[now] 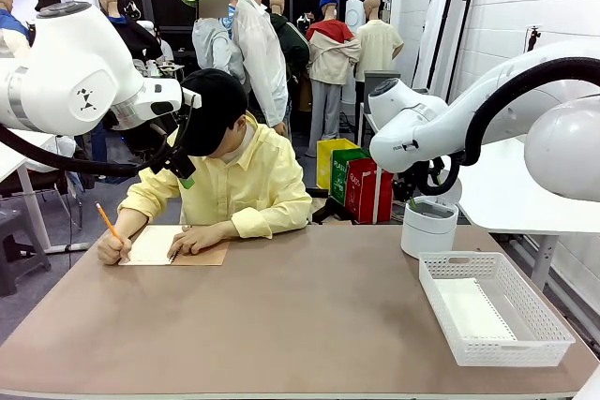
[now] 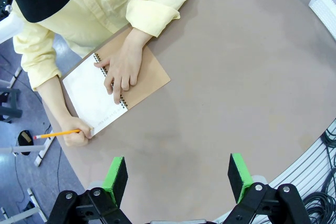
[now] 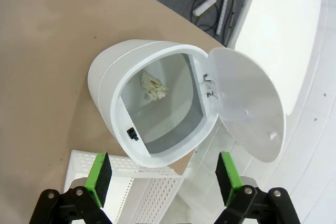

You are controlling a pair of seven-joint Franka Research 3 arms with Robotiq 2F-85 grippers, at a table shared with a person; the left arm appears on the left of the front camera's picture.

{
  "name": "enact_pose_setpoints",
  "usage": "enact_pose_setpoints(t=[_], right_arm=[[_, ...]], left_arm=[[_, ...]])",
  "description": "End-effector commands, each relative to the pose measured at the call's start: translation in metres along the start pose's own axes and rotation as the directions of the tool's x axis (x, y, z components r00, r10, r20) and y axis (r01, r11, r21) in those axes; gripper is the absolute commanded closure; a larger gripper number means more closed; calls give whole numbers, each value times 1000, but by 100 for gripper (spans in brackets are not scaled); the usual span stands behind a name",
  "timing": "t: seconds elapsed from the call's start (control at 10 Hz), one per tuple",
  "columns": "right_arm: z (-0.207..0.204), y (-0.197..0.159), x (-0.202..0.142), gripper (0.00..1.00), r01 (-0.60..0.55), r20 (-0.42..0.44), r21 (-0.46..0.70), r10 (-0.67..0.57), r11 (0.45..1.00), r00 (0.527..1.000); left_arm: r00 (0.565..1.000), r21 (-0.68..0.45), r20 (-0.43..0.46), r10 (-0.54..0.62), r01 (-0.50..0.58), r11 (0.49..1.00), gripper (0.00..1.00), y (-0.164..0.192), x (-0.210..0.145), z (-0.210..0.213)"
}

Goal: Sort the paper based on its condition.
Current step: If a person hands you a paper, place it in the Organizing basket , and if it's crumpled, put it in the Trash can.

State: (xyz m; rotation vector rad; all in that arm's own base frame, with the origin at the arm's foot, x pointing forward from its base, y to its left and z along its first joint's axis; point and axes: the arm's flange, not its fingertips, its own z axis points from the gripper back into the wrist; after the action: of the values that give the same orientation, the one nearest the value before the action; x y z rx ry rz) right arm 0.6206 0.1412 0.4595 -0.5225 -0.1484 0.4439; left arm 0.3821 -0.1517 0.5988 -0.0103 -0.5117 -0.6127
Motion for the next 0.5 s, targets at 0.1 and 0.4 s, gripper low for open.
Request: enact_pose_setpoints(t=[0.1,0.4], right_arm=[[17,-3,-25,0,26,63,80,-31,996,998],[63,6,-66,0,-70,189,276,17,959,982]], left_arm=[[1000,0,2,-2,2,1000,0,1,0,1],[1000,0,2,-2,2,1000,0,1,0,1]])
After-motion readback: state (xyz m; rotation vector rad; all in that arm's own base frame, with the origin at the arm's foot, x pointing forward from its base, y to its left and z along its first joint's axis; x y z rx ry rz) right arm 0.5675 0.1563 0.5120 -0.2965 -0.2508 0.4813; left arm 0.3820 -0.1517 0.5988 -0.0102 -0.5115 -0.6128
